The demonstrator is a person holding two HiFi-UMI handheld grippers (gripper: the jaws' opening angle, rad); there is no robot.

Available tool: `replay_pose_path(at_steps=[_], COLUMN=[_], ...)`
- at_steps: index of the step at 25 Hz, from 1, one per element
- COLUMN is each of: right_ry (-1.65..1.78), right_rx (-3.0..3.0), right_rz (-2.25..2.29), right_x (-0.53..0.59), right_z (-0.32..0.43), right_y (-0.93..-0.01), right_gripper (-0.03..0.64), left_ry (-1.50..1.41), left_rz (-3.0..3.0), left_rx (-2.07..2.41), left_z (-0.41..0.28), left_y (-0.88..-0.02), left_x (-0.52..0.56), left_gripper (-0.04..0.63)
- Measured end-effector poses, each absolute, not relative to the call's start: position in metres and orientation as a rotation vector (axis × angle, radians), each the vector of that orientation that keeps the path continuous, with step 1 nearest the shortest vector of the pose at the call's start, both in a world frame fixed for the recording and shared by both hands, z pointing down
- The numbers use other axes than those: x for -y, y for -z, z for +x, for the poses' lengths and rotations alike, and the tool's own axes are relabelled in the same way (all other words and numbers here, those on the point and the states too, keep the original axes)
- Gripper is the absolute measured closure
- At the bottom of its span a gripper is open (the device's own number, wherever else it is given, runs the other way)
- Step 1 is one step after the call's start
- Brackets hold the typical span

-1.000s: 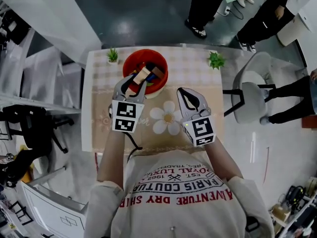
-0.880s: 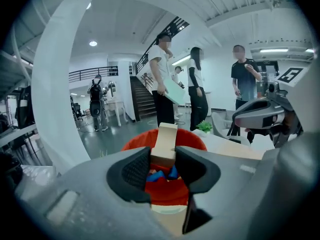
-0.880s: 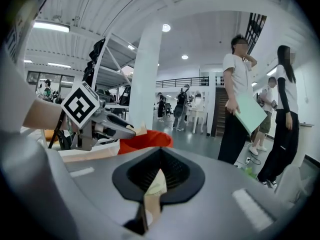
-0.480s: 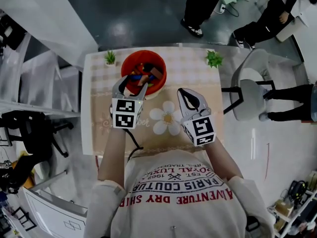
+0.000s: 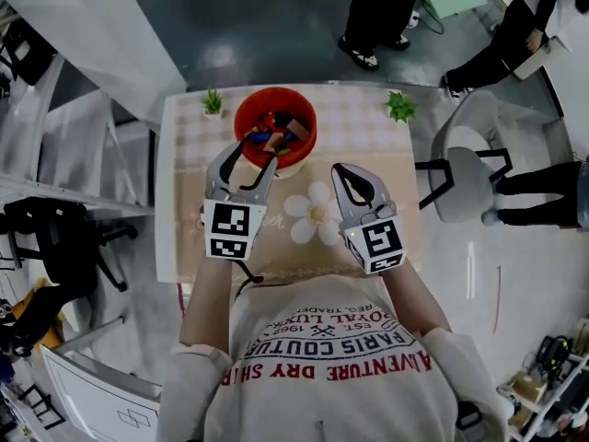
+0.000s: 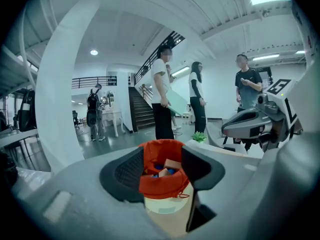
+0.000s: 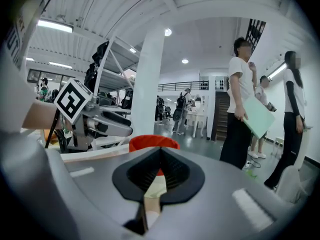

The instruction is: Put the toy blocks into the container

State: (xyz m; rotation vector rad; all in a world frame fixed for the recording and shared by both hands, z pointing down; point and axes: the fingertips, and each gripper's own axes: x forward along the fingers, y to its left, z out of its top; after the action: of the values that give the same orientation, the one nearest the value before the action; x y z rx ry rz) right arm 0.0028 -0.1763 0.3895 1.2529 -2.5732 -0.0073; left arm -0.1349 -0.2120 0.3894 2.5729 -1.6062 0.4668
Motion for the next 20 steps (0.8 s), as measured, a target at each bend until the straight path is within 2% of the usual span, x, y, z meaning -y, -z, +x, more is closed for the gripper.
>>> replay_pose_path(at_steps=[7,20], right_ry=[0.118,0.204], right_rx=[2.661,2.716], right_rz=[1.273,1.258], right_x=[0.162,0.144], right_z=[-0.014,-0.04], right_y=[-0.349,-0.331], right_gripper=[0.617,0.617], left_ry=[-0.281,-0.118], left_rz=[2.617,2.656], left_rx=[1.648,1.592], left_z=[-0.156,-0.189], left_y=[-0.352,-0.34], left_x=[0.18,0.143], left_gripper=[0.589,0.589])
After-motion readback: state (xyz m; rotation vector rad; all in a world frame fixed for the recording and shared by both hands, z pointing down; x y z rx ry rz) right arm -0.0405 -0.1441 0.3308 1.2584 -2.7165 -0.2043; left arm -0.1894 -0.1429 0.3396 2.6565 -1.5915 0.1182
